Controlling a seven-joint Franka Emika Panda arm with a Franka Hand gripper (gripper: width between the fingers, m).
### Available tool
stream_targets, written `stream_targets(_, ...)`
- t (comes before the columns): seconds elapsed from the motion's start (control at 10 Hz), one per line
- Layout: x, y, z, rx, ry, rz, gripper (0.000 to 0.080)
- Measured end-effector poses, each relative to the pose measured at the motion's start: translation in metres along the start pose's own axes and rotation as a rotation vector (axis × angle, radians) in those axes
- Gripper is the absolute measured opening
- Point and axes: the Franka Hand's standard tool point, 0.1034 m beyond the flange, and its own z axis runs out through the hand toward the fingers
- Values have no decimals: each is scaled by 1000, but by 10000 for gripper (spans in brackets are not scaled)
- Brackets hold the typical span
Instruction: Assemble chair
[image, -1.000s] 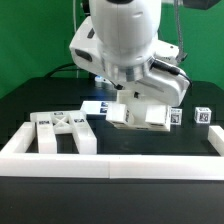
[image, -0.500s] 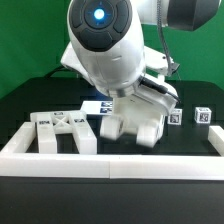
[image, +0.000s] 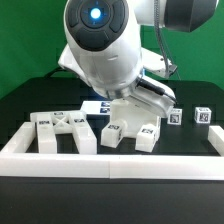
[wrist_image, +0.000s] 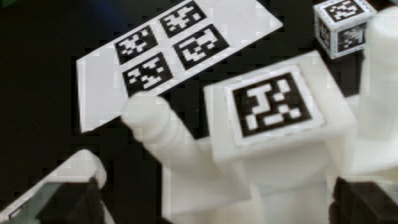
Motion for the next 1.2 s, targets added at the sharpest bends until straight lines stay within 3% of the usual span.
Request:
stream_targets(0.3, 17, 3, -23, 23, 123, -58, 649)
stream_targets(0.6, 20, 24, -42, 49, 107, -74, 649)
stream_targets(0.8, 24, 35, -44, 48, 102, -53, 649)
stream_targets(1.0, 27, 32, -46, 51, 128, -57, 649)
stream_targets(1.2, 37, 26, -66, 70, 366, -153, 649)
